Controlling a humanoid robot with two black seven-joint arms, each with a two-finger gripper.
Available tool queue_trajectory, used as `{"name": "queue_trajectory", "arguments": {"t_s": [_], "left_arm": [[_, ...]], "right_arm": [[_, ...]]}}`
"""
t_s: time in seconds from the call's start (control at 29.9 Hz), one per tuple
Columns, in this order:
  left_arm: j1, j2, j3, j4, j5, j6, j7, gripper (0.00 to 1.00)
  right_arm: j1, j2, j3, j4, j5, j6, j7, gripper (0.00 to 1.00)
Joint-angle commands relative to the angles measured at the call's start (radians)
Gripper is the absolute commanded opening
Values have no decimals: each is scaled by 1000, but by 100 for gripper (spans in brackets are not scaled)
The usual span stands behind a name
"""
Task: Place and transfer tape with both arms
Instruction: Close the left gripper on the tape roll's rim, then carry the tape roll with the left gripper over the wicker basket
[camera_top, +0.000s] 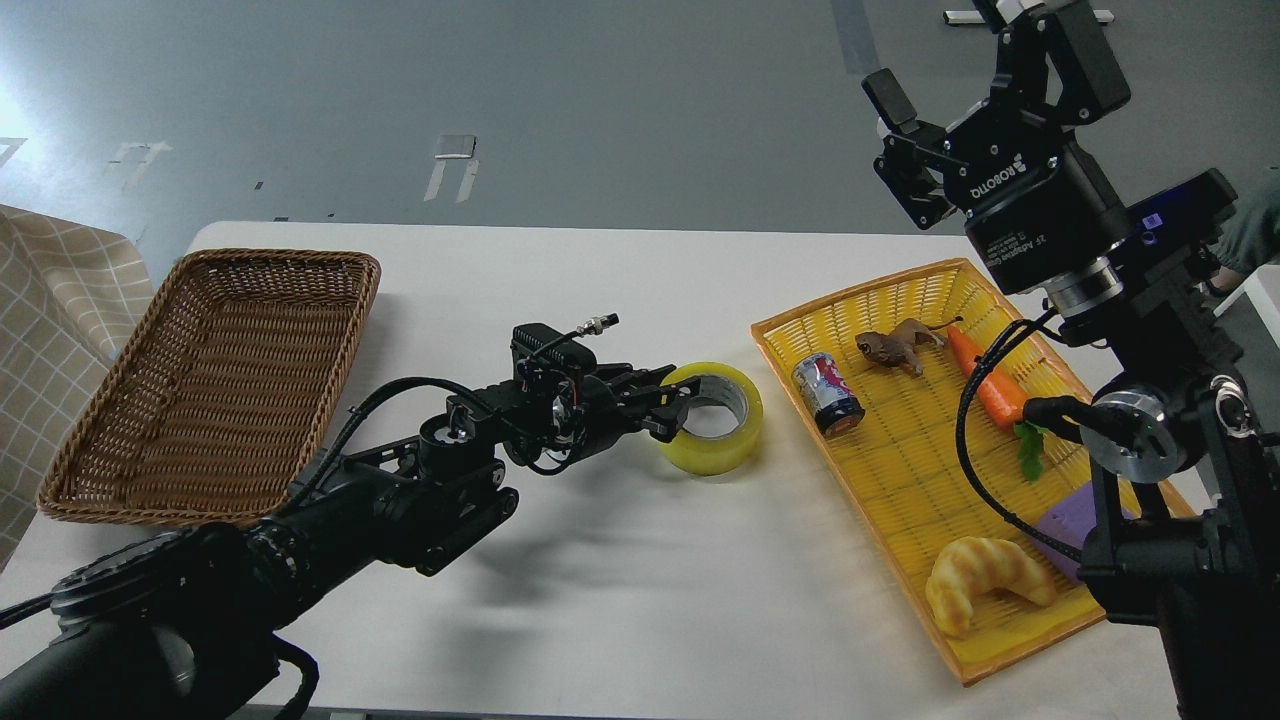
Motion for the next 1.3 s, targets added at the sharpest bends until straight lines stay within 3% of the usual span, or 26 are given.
{"name": "queue_trajectory", "arguments": {"t_s": [0.0,0.5,0.87,1.27], "left_arm": [[2,2,1,0,2,-1,-3,9],[-44,22,-1,-12,-12,65,-11,9],[-127,230,-1,-18,-58,159,-95,10],[-118,543,1,-17,-159,202,-110,11]], "right_arm": [[-2,0,2,-2,0,-2,0,100],[-10,0,2,0,1,-6,0,100],[-11,0,0,-2,1,-6,0,100],[-19,0,0,0,1,-6,0,100]]}}
